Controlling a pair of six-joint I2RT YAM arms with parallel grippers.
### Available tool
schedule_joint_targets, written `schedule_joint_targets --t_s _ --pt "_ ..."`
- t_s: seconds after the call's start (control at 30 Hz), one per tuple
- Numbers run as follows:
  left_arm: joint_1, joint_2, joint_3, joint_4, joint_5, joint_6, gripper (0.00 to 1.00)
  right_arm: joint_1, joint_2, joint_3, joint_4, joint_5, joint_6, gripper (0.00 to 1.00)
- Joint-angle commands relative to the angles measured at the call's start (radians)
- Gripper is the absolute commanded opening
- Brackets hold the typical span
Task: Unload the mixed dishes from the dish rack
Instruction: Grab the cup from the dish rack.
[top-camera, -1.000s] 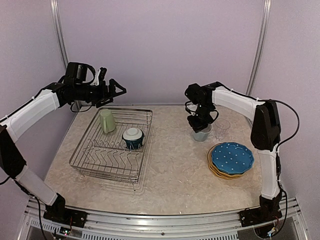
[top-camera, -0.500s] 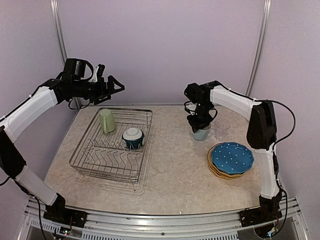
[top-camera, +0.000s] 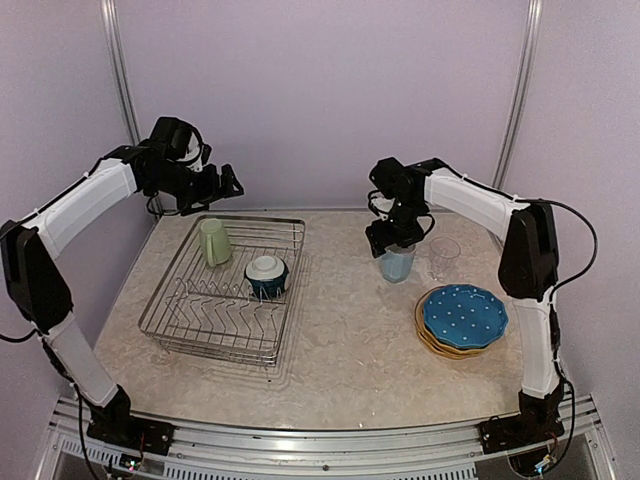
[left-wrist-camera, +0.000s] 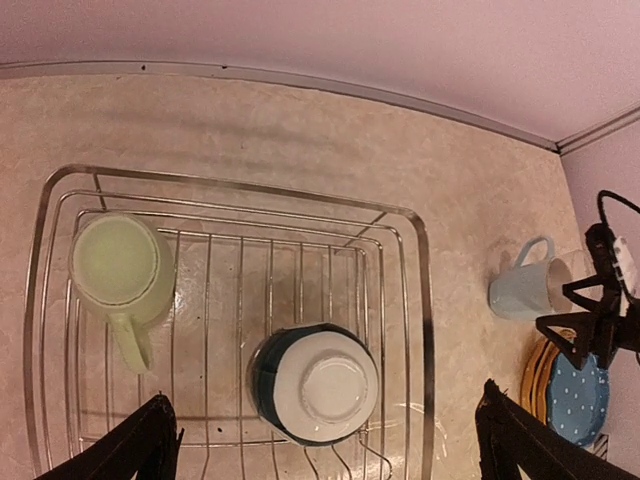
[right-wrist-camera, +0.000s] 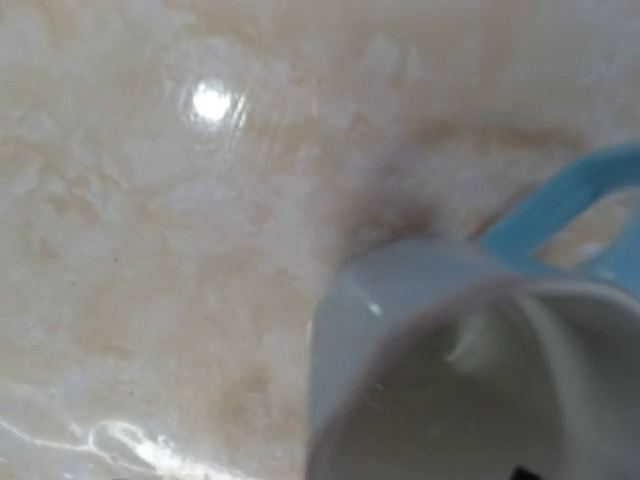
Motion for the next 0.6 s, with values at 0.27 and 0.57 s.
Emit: schedule_joint_targets --t_s 0.27,0.57 --pt "0.010 0.112 0.089 -0.147 -0.260 0.109 0.99 0.028 -0.444 -0.381 0.320 0.000 0.085 0.89" --pt "0.057 0.217 0.115 -0.174 -0.235 0.115 0.88 0.041 -0.710 -0.649 0.502 -0.021 0.166 0.93"
